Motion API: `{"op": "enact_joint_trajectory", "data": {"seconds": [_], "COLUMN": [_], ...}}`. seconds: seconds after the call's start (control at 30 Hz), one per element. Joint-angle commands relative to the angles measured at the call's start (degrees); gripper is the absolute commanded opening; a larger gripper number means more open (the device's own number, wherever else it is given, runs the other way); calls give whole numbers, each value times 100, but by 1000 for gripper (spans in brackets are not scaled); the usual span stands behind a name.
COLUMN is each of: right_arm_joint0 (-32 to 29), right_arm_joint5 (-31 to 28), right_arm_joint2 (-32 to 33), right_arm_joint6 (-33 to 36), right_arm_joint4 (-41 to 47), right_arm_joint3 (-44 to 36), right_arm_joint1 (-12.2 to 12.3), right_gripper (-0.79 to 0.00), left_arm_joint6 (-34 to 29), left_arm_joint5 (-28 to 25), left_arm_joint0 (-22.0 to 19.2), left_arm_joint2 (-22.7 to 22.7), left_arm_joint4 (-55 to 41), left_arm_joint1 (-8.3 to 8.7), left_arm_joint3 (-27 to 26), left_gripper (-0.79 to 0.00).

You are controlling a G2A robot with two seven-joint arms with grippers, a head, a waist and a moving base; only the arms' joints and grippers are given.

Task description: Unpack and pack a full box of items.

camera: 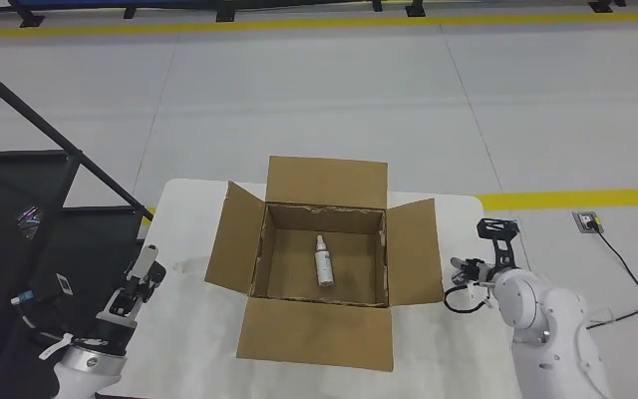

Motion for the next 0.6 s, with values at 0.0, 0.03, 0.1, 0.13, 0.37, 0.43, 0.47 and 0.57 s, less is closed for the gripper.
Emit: {"op": "enact_joint_trajectory", "data": {"seconds": [0.0, 0.03, 0.1, 0.13, 0.37, 0.43, 0.47, 0.57], "right_arm_joint0": [-246, -357, -567, -643, 277, 972, 1309, 2298], "right_arm_joint5": [275, 363, 566, 614, -570, -934, -1032, -1099], "right_arm_joint2": [2, -63, -125, -176, -1345, -1906, -2187, -3119], "right_arm_joint6": [-145, -205, -442, -518, -195, 156, 259, 596], "right_arm_joint4": [-162, -279, -322, -386, -16, 311, 456, 799], "right_arm_joint3": [-870, -1291, -2015, -2296, -2278, -1664, -1272, -72], "right_arm_joint1": [-5, -10, -26, -31, -61, -116, -156, -334], "right_gripper": [0, 0, 0, 0, 0, 0, 0, 0], "left_arm_joint6": [0, 0, 0, 0, 0, 0, 0, 0], "left_arm_joint5": [0, 0, 0, 0, 0, 0, 0, 0], "left_arm_joint0": [0, 0, 0, 0, 0, 0, 0, 0], "left_arm_joint2": [0, 0, 0, 0, 0, 0, 0, 0], "left_arm_joint4": [0, 0, 0, 0, 0, 0, 0, 0], "left_arm_joint1": [0, 0, 0, 0, 0, 0, 0, 0], "left_arm_joint3": [0, 0, 0, 0, 0, 0, 0, 0], "left_gripper": [0, 0, 0, 0, 0, 0, 0, 0]}}
